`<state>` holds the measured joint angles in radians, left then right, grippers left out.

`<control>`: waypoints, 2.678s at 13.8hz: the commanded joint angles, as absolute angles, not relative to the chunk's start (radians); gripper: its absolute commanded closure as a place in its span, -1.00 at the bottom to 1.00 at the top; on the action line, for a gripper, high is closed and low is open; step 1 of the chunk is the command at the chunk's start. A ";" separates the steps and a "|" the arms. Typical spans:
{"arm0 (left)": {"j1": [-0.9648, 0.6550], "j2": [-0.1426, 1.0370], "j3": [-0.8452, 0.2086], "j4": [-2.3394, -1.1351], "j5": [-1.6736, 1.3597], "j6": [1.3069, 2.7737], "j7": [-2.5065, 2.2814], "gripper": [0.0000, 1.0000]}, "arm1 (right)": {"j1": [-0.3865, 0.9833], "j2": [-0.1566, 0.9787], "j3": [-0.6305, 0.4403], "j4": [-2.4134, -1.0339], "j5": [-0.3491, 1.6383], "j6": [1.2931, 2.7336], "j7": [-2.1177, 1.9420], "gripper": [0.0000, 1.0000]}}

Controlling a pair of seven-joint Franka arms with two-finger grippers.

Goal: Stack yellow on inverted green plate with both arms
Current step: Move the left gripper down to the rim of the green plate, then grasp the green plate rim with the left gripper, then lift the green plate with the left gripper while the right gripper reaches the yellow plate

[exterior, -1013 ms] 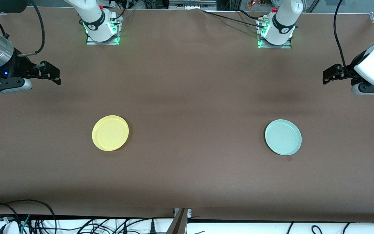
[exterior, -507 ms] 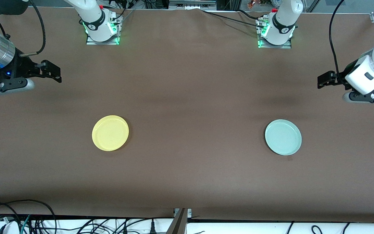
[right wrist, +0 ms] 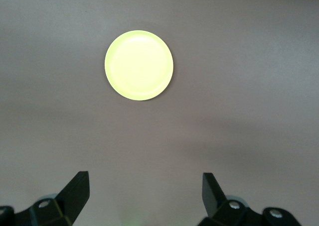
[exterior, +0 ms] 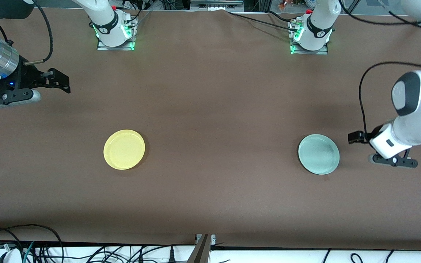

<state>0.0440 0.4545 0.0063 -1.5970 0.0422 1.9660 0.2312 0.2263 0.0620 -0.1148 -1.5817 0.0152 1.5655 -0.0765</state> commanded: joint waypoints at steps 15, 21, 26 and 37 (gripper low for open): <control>0.044 0.767 -0.011 -1.582 0.087 2.281 0.540 0.09 | 0.224 0.107 -0.114 -1.577 0.015 1.562 -0.083 -1.00; 0.041 0.762 -0.009 -1.592 0.087 2.289 0.552 1.00 | 0.224 0.121 -0.112 -1.582 0.015 1.566 -0.084 -1.00; -0.062 0.629 -0.008 -1.582 0.314 2.186 0.514 1.00 | 0.222 0.160 -0.114 -1.643 0.018 1.662 -0.083 -1.00; -0.520 0.594 -0.008 -1.488 0.872 1.743 -0.125 1.00 | 0.193 0.500 -0.112 -1.888 0.034 2.382 -0.113 -0.89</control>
<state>-0.4318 0.5740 -0.0241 -1.5141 0.7922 1.8132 0.0145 0.2213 0.4274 -0.1167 -1.9047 0.0194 2.3022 -0.0777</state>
